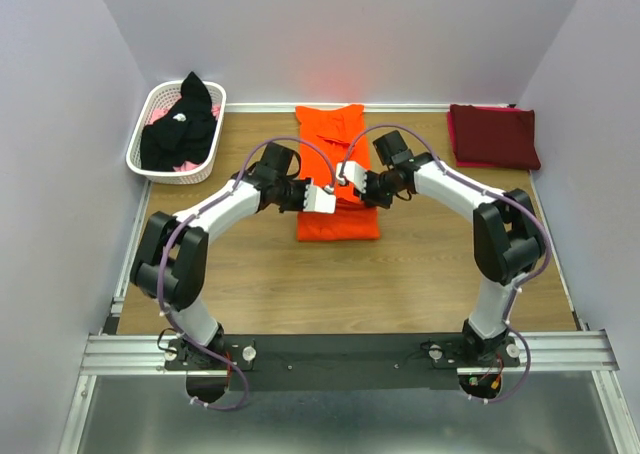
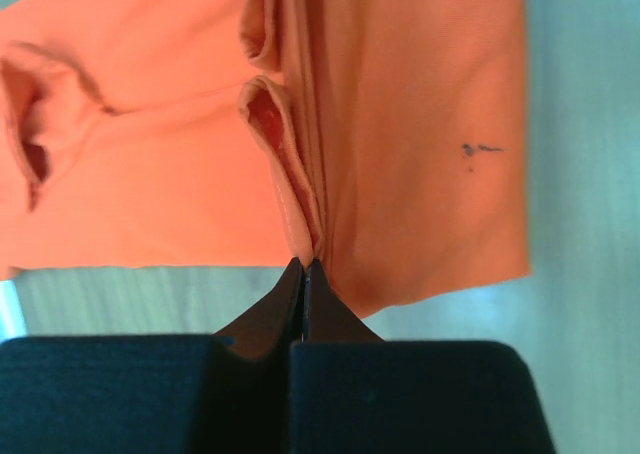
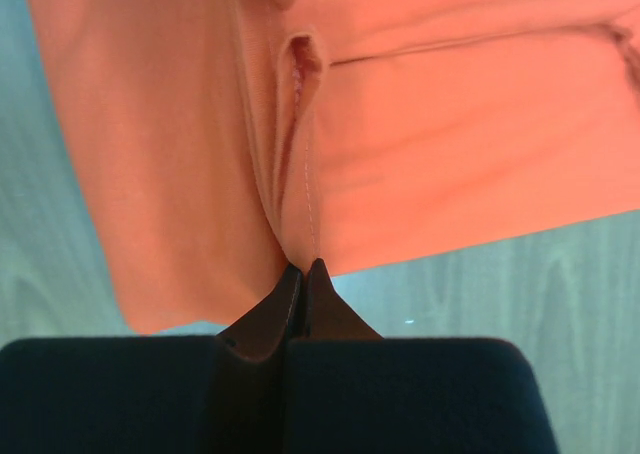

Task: Fold and stack the t-shirts
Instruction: Fold the folded rectangular tshirt in 1/3 of the way

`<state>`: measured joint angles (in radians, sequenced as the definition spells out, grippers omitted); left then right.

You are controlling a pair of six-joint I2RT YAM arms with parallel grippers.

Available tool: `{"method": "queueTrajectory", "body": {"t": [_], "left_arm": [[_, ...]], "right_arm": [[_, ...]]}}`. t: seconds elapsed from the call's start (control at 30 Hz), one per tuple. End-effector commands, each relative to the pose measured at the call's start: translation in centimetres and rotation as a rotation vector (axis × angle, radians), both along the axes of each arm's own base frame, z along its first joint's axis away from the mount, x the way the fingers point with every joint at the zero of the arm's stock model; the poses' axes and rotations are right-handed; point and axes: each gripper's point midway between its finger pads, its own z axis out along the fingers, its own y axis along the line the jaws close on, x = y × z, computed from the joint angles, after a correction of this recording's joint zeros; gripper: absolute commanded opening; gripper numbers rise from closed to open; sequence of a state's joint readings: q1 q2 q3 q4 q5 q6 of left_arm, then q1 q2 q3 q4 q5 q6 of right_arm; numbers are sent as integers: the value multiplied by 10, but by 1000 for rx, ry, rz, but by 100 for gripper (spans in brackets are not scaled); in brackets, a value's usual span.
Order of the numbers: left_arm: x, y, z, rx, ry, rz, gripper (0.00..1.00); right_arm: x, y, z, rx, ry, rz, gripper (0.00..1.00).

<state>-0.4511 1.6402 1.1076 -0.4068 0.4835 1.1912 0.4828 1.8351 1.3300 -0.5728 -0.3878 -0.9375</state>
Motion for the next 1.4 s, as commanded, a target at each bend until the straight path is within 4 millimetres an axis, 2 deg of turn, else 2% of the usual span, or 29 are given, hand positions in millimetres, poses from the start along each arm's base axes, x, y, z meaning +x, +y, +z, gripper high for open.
{"method": "queueTrajectory", "body": {"t": [0.0,0.07,0.1,0.13,0.3,0.33,0.37,0.43,0.57,0.63,1.0,1.2,1.37], "left_arm": [[32,1,4,7,-56,-9,0],[47,3,10,4,-82,0,0],[52,4,10,6,-85,3,0],[56,4,6,8,-80,3,0],[86,10,13,17,-117,21,0],[90,10,9,20,-113,22,0],[97,10,15,16,-127,25,0],[105,11,10,22,-125,30,0],[122,12,12,22,-146,40,0],[127,12,6,24,-138,44,0],[151,20,2,26,-165,78,0],[157,19,1,28,-176,73,0],[160,20,-11,40,-159,79,0]], "right_arm": [[25,1,0,-3,-27,37,1],[39,2,5,0,-52,33,1],[40,0,-2,-6,-39,30,1],[50,2,3,2,-56,27,0],[82,-1,-5,-2,-76,11,0],[86,0,-3,2,-83,12,1],[95,-1,1,5,-99,6,1],[102,-3,-7,1,-91,1,0],[120,-4,-3,3,-124,-1,1],[125,-4,-7,-3,-125,1,1],[145,-3,-18,-10,-138,2,1],[152,0,-19,-5,-146,0,0],[157,-1,-23,-11,-149,-2,1]]}}
